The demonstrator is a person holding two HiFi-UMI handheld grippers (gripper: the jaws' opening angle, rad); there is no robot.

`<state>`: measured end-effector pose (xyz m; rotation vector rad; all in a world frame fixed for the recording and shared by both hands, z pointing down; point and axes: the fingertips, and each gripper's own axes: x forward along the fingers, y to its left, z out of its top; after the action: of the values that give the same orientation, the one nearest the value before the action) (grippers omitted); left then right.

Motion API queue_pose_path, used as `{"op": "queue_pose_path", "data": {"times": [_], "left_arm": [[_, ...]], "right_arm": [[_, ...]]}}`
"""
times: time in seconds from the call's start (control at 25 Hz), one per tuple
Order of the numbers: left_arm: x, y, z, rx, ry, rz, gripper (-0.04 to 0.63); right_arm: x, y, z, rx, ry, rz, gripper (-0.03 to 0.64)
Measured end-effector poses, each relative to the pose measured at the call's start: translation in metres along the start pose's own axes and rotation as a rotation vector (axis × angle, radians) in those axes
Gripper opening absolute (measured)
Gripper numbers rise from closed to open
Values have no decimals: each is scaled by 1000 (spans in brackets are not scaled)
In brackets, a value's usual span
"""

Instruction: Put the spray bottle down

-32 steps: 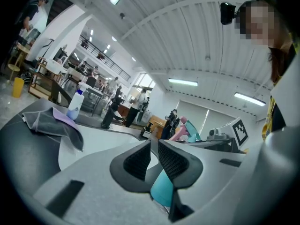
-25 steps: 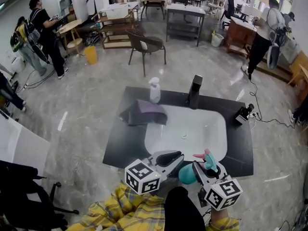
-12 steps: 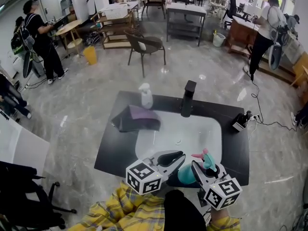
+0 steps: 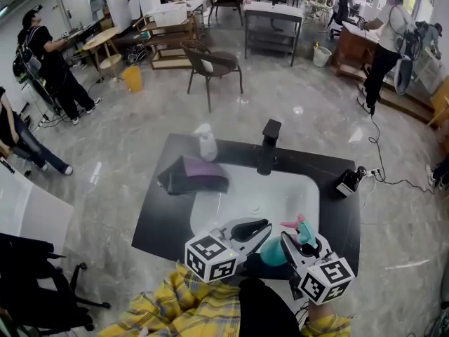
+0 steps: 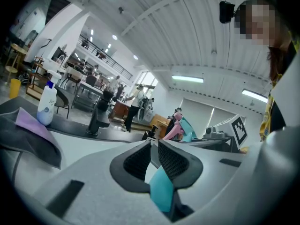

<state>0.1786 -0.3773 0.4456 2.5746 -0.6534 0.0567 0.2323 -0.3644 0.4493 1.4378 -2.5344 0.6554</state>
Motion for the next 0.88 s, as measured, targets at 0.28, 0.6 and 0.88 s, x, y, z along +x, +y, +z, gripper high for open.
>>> {"op": "queue_pose_path", "data": {"times": [0.28, 0.6, 0.88], "left_arm": [[21, 0, 0, -3, 6, 1, 46], [46, 3, 2, -3, 10, 9, 46], [72, 8, 7, -8, 11, 18, 46]], "right_arm": [[-1, -20, 6, 14, -8, 10, 173], [-1, -50, 13, 17, -15, -2, 173], [0, -84, 25, 14, -20, -21, 173]]}}
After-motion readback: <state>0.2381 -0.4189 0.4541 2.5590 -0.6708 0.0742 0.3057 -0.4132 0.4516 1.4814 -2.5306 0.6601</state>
